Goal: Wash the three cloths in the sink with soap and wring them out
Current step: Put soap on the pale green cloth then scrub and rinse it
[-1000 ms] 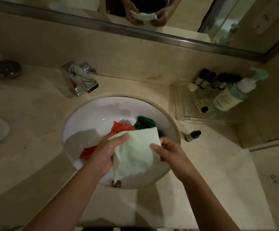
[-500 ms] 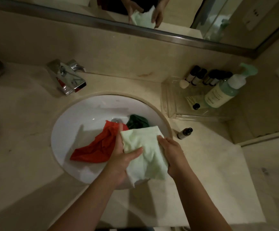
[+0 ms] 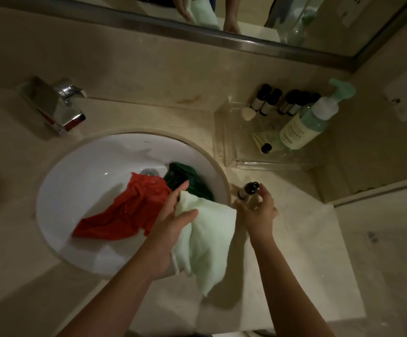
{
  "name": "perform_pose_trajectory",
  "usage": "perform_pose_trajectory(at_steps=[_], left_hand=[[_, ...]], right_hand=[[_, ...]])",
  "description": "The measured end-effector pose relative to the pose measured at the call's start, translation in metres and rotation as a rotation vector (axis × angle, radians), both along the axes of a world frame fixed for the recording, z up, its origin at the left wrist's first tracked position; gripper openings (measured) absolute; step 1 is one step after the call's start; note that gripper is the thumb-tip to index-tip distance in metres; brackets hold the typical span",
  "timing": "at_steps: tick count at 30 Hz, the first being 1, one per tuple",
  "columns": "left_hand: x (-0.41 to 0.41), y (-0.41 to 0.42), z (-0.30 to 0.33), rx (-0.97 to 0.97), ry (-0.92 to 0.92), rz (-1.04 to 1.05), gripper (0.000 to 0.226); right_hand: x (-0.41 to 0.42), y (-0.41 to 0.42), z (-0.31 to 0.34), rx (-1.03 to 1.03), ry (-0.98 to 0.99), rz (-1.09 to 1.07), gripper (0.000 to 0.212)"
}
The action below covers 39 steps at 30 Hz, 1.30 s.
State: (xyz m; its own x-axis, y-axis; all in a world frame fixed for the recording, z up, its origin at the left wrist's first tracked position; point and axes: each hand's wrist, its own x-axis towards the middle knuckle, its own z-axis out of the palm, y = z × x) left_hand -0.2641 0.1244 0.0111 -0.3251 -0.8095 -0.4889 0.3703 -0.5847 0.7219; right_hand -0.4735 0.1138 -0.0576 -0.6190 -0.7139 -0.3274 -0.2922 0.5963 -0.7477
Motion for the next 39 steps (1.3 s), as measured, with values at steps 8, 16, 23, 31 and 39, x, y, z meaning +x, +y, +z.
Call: perform_pose_trajectory(at_steps=[8,16,23,31,39], left_hand=[[0.009,-0.009,-0.001,-0.108,-0.106,-0.025,0.067],[0.03,-0.018,0.023,0.073,0.214,0.153,0.074],[0.052,-0.015,0.043,-0.089,0.168,0.07,0.097],[0.064,-0.007,0.061,-0.085,0.268,0.061,0.1],[0.077,-0.006,0.067,-0.109,0.228,0.056,0.088]], right_hand=[[0.002,-0.01,0.024,-0.246,-0.026,0.221,0.021],[0.037,0.007,0.122,-0.36,-0.101,0.654,0.043],[0.067,0.002,0.156,-0.409,-0.275,0.546,0.037],[0.096,-0.004,0.18,-0.442,-0.496,0.606,0.034],[0.108,-0.006,0.184,-0.518,-0.55,0.588,0.042]])
